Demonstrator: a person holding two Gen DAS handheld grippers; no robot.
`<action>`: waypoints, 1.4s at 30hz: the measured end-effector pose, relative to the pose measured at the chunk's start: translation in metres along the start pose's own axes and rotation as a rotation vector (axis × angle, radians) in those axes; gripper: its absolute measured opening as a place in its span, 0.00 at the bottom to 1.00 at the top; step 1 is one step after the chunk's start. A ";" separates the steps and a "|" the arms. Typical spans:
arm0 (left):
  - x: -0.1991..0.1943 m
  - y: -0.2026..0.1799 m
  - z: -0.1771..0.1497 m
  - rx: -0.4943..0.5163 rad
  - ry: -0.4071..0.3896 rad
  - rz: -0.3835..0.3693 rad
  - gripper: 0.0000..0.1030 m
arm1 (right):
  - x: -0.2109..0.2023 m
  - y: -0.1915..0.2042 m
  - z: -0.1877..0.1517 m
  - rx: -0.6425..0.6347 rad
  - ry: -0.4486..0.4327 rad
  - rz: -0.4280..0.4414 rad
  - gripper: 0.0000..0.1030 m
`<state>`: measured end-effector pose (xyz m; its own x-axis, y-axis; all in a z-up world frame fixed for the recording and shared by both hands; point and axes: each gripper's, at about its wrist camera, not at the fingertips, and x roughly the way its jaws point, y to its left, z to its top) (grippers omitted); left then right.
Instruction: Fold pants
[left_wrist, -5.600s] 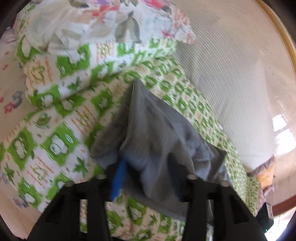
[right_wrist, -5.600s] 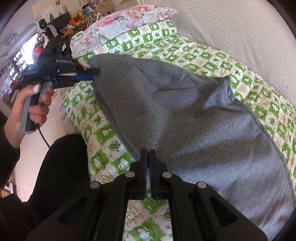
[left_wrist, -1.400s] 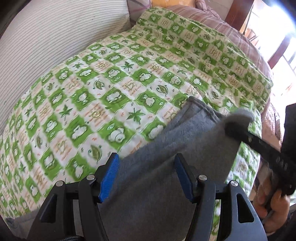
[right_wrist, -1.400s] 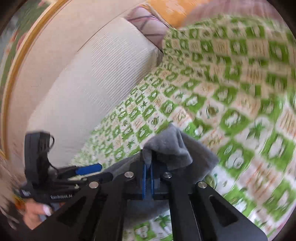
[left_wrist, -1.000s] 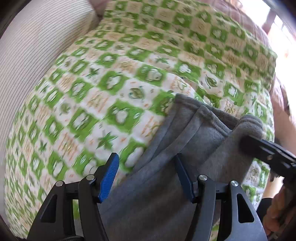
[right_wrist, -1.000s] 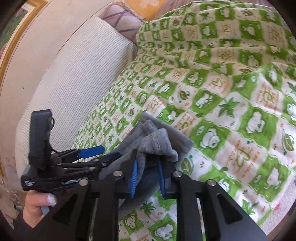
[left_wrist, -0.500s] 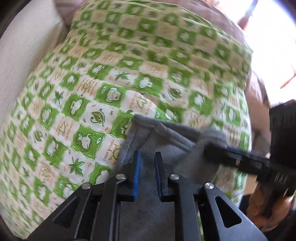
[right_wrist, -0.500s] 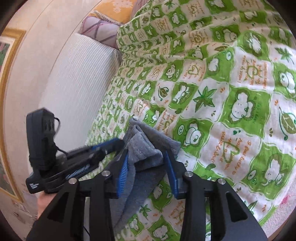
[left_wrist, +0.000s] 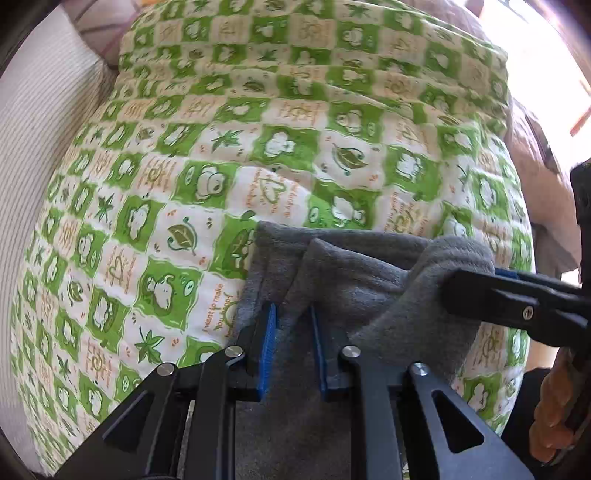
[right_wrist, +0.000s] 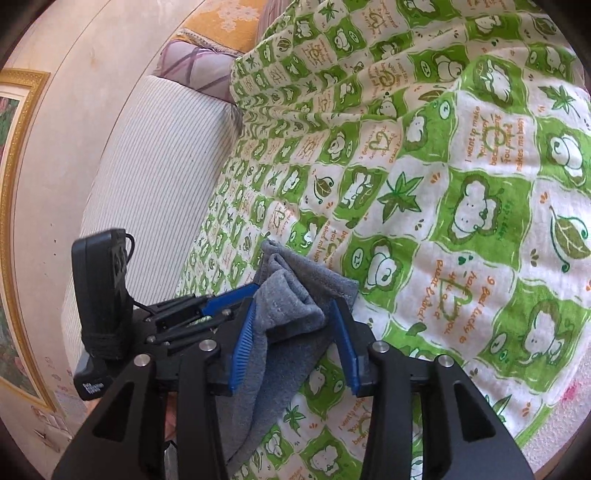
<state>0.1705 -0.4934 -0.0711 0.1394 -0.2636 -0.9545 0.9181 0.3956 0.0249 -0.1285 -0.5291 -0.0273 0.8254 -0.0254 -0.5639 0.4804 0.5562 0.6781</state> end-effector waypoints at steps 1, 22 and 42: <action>0.000 0.000 0.002 -0.010 -0.001 -0.018 0.07 | 0.000 0.000 0.000 0.001 0.001 0.000 0.45; 0.019 0.024 0.003 -0.146 -0.025 -0.008 0.35 | 0.022 0.005 -0.005 -0.025 0.065 -0.027 0.40; -0.071 0.061 -0.064 -0.286 -0.301 -0.179 0.08 | -0.011 0.073 -0.028 -0.296 -0.023 0.293 0.12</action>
<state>0.1931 -0.3943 -0.0212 0.1279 -0.5772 -0.8065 0.8041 0.5363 -0.2563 -0.1108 -0.4647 0.0155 0.9226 0.1525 -0.3543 0.1211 0.7575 0.6415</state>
